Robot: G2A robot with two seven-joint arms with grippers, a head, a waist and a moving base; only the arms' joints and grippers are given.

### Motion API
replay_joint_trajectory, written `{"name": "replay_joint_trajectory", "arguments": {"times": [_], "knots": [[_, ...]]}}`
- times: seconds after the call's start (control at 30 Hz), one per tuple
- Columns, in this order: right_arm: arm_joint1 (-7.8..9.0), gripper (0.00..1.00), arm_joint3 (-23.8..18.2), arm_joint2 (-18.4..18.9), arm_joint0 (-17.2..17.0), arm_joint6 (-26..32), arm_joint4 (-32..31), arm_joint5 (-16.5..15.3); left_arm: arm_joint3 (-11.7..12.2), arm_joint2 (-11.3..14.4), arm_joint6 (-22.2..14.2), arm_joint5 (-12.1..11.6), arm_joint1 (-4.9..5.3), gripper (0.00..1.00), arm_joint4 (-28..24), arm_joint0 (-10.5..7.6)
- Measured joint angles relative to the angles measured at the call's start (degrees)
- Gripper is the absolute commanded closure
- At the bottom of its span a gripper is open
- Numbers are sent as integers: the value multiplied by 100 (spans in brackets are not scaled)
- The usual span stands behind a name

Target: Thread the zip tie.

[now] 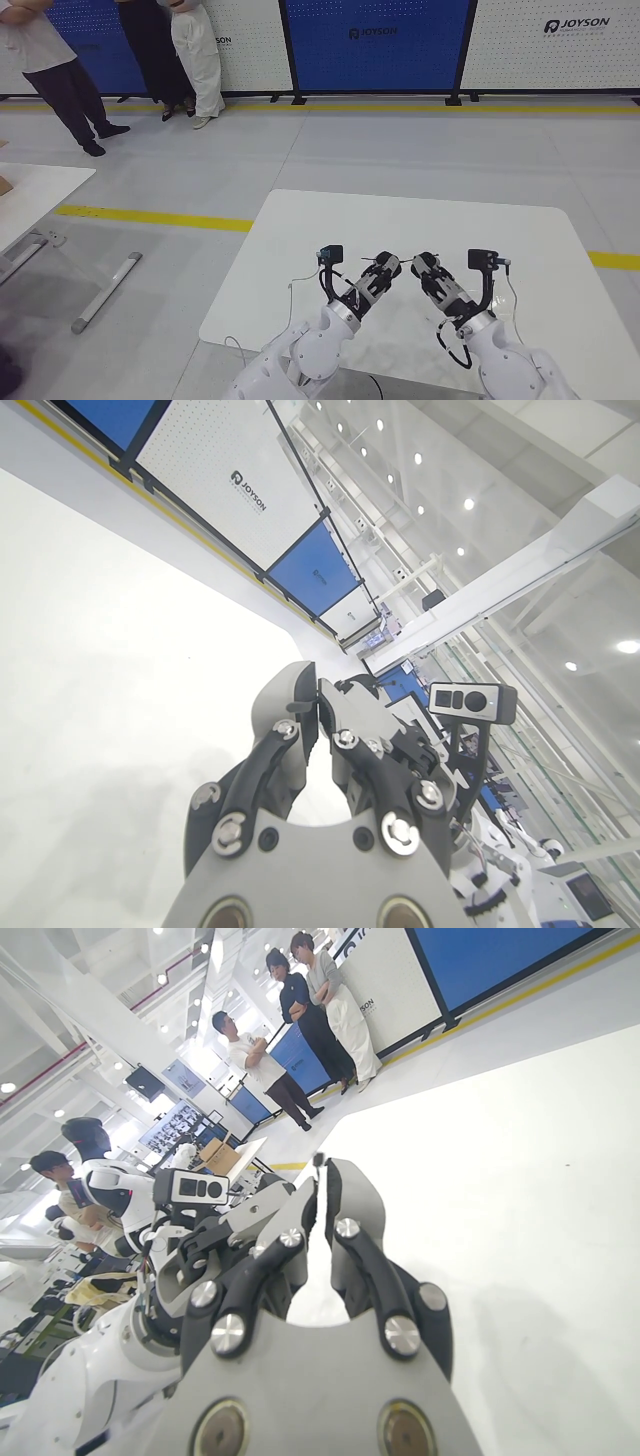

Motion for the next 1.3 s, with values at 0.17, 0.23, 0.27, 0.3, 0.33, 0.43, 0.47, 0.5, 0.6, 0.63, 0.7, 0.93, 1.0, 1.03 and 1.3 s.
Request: {"name": "replay_joint_trajectory", "arguments": {"times": [0.17,0.23,0.27,0.3,0.33,0.43,0.47,0.5,0.6,0.63,0.7,0.93,1.0,1.03,1.3], "knots": [[-1,100,14,-17,21,34,-30,3,-6,1,3,-24,-4,100,8,-6],[-1,100,24,-34,32,54,-44,-14,-10,15,-10,-36,-8,100,14,-11],[-2,100,27,-40,35,59,-49,-21,-10,20,-14,-38,-9,100,15,-13],[-2,100,30,-44,38,61,-51,-26,-9,24,-15,-40,-11,100,17,-16],[-2,100,31,-45,39,61,-51,-30,-7,25,-15,-40,-12,100,18,-18],[-3,100,28,-42,33,52,-41,-38,4,26,-11,-35,-13,100,61,-23],[-2,100,25,-39,28,49,-38,-40,8,29,-7,-32,-13,99,78,-22],[-1,100,20,-34,22,46,-38,-43,11,34,-2,-30,-14,85,94,-19],[1,100,13,-24,6,40,-40,-47,15,59,-38,-15,-14,52,158,-18],[1,100,13,-21,2,36,-43,-47,12,64,-39,-15,-16,33,158,-16],[2,100,16,-16,-7,22,-53,-39,6,68,-33,-21,-19,33,146,-11],[7,100,55,35,-35,-13,-85,-5,-27,14,32,-20,-11,56,201,46],[9,100,64,48,-39,-19,-89,-3,-44,-16,58,-24,-6,59,205,79],[9,100,64,52,-42,-21,-89,-3,-50,-27,65,-26,-4,60,205,92],[15,100,7,71,-61,-3,-128,-21,-66,-42,84,-11,0,87,262,139]]}}
